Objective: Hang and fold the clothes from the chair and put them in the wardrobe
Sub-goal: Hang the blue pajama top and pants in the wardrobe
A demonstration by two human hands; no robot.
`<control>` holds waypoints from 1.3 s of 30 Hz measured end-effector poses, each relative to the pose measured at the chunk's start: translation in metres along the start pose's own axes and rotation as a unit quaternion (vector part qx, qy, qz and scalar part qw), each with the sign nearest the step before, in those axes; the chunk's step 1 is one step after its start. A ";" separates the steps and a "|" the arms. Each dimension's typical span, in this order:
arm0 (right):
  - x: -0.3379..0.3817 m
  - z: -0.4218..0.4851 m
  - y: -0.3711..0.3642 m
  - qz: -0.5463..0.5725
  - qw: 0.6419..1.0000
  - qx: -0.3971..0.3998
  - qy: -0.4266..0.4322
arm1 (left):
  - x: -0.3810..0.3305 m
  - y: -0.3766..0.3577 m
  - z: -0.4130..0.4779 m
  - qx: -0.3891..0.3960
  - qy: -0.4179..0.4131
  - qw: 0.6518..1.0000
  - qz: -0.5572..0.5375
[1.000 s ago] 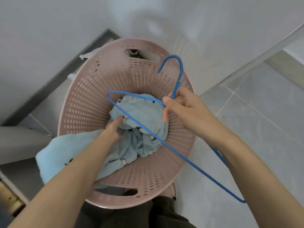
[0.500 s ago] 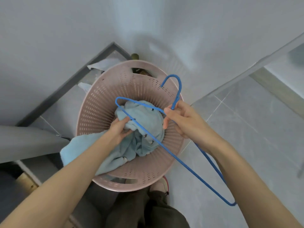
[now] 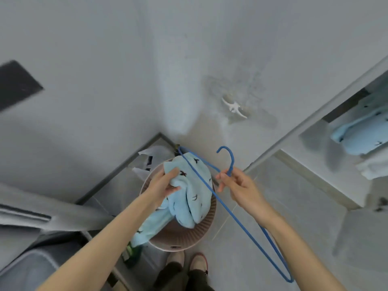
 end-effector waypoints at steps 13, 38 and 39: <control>0.204 -0.092 0.018 -0.047 0.980 -0.030 0.189 | -0.225 -0.030 -0.219 0.065 -0.189 0.980 0.018; 0.387 -0.136 0.097 -0.003 0.971 -0.129 0.203 | -0.367 -0.048 -0.360 -0.012 -0.481 0.841 0.247; 0.387 -0.135 0.103 0.005 0.972 -0.134 0.194 | -0.367 -0.050 -0.368 -0.033 -0.508 0.825 0.246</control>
Point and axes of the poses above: each hand's wrist, its own z-axis towards the middle knuckle, its own y-axis out of the back of the hand, x = y × z, the point moved 10 cm from there along z, towards the middle knuckle, and after that the axes turned 7 degrees about -x, right-handed, at the moved point
